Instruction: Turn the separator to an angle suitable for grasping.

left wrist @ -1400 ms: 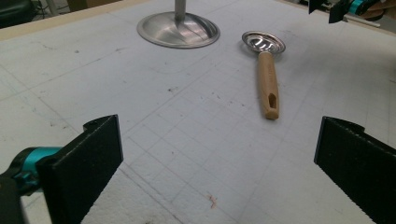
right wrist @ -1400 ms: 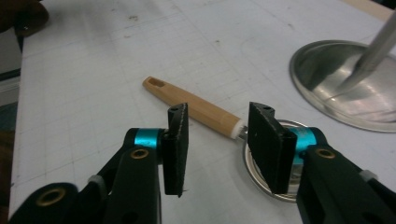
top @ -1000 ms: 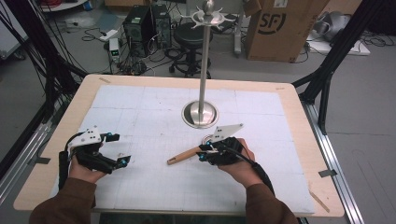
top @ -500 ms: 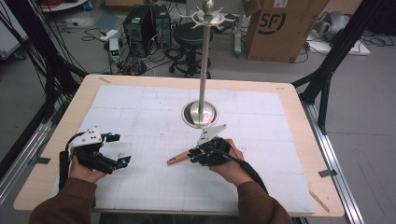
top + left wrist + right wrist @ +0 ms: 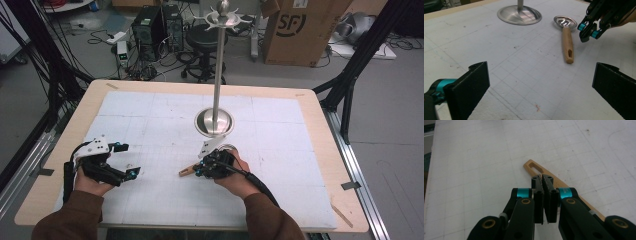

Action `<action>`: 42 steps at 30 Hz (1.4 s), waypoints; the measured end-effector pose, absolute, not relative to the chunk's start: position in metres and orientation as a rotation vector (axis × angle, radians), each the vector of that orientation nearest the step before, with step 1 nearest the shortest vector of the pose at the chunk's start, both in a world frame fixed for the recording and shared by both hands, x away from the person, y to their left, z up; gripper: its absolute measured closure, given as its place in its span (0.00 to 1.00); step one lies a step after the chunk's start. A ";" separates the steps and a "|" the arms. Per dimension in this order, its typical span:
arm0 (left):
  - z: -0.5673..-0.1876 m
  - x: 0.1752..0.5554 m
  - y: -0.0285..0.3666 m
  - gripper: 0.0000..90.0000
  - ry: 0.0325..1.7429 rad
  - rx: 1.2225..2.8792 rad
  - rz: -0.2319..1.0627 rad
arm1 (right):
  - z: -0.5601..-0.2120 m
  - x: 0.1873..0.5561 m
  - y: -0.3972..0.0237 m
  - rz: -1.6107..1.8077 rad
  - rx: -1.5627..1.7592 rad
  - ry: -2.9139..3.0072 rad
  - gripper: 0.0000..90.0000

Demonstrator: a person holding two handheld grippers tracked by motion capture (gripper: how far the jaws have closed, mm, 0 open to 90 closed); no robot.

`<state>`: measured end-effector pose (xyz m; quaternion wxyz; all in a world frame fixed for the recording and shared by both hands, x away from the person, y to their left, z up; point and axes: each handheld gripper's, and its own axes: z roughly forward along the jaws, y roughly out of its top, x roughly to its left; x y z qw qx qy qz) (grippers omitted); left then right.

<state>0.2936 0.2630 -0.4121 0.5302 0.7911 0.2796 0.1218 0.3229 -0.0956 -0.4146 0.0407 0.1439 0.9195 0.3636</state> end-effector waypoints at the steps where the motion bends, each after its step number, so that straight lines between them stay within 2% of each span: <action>1: -0.412 0.294 0.263 0.02 0.666 1.890 0.292 | -0.416 0.323 -0.094 1.109 0.440 2.824 0.98; 17: -0.412 0.294 0.263 0.02 0.664 1.890 0.289 | -0.431 0.325 -0.074 1.026 0.434 2.871 0.99; 42: -0.412 0.294 0.263 0.02 0.663 1.889 0.287 | -0.436 0.353 -0.060 1.036 0.595 2.796 0.99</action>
